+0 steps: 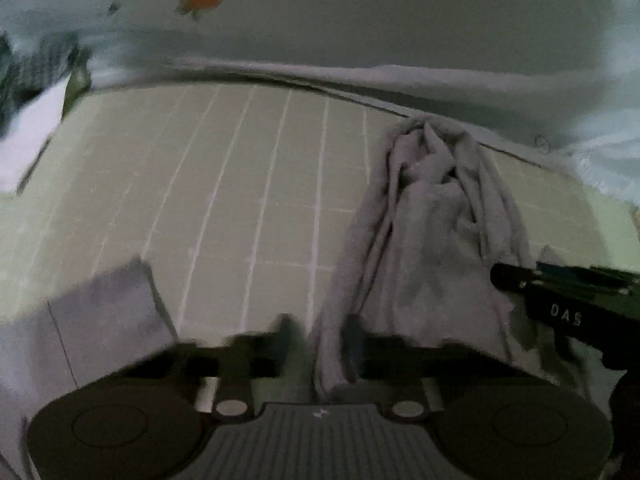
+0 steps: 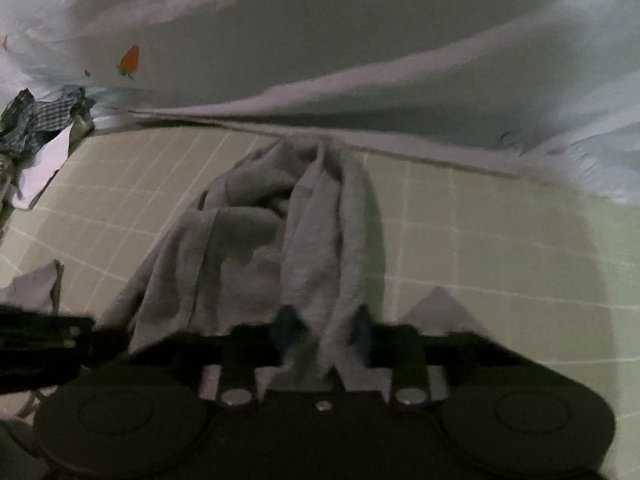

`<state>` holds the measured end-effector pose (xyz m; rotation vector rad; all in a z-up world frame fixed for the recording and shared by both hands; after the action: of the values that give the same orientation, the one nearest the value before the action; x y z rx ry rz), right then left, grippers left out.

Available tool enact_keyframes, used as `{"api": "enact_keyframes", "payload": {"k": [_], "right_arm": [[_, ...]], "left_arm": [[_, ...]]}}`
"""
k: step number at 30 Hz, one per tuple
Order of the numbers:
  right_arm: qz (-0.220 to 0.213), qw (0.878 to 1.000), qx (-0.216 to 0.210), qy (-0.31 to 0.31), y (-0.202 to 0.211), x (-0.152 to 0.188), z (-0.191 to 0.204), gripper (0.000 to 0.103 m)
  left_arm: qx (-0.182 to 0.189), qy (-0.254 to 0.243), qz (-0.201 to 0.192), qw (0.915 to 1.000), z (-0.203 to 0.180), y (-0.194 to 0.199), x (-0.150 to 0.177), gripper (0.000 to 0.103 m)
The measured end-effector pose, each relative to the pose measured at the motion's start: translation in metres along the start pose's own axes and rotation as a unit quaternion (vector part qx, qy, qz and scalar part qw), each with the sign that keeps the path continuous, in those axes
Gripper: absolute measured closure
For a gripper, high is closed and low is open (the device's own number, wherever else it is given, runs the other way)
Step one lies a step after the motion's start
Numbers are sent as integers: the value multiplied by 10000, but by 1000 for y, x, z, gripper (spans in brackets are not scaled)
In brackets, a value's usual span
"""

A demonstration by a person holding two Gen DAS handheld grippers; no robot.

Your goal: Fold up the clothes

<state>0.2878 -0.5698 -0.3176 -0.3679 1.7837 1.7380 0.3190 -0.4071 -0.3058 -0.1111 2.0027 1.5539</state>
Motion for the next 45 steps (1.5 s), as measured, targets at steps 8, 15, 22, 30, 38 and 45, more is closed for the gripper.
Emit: {"api": "enact_keyframes", "payload": {"k": [8,15,22,30,38,45], "right_arm": [[-296,9991,304,29,-45,-64,-22,92],[-483,9981,256,-267,-60,-109,-48,81],[-822,9925,677,-593,35,-55,-90,31],[-368,9757,1441,-1608,136,92,-147,6],[-229,9689,1266,-2115,212,194,-141,5],[-40,9700,592,-2356,226,240,-94,24]], "left_arm": [[-376,46,-633,9973,10,-37,-78,95],[-396,474,-1044,9926,18,-28,-121,88],[-59,397,-1192,9921,9,42,-73,36],[-358,-456,-217,9981,0,101,84,25],[-628,211,69,9978,50,150,171,25],[-499,1054,74,9932,86,182,218,26]]}}
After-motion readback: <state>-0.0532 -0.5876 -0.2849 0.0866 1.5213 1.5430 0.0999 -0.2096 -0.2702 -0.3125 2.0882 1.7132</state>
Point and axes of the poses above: each gripper's, at about its wrist camera, not at the fingertips, and y roughly against the way its jaws point, z to its left, x to its underside, the point moved 10 cm from there along -y, roughly the way its jaws point, and after that the axes turned 2 degrees about x, right-handed, at the moved point
